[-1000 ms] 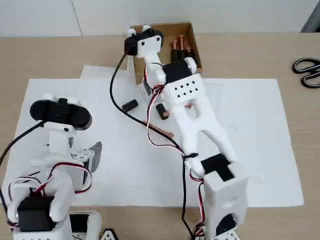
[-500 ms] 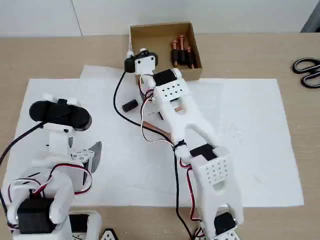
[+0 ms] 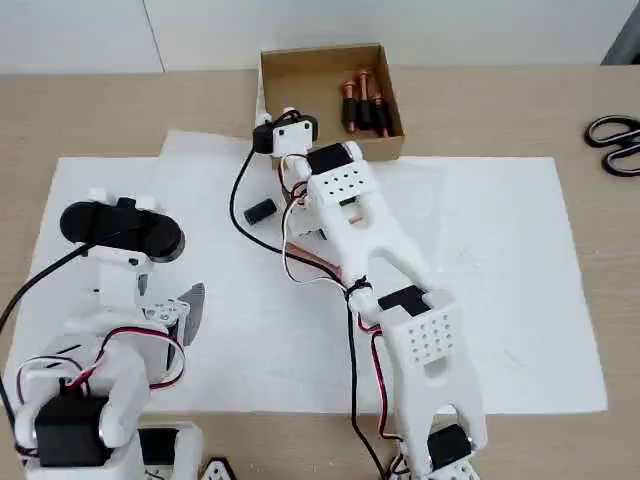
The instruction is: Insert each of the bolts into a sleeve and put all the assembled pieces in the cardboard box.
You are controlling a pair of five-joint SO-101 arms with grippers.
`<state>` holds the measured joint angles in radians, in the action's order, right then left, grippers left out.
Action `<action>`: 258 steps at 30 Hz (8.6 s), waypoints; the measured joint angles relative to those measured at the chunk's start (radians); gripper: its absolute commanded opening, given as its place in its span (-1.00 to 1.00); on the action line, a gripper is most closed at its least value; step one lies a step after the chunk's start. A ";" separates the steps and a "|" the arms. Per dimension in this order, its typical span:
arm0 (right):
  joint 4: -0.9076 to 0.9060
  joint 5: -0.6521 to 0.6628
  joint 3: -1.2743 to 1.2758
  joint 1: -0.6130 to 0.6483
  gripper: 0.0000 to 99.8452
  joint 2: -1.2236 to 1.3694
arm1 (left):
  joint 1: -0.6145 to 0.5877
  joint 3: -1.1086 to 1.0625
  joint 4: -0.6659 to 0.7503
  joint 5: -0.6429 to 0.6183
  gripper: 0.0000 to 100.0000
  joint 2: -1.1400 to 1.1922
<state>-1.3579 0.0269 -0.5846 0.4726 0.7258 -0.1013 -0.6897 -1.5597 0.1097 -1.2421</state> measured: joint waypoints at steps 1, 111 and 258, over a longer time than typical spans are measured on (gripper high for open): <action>0.000 0.000 0.000 0.000 -0.83 0.000 | 0.000 0.000 0.000 0.000 -0.57 0.000; 0.020 0.137 0.807 -0.910 -0.99 -1.499 | 0.446 0.681 0.233 0.968 -0.57 1.476; 1.030 -0.031 2.087 -0.021 -0.99 -2.300 | 0.278 0.626 0.302 -0.381 -0.99 0.697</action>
<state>-0.3284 -0.0038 1.5021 0.4511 -1.5742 0.1765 -0.0637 -1.2574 -0.2708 -0.5455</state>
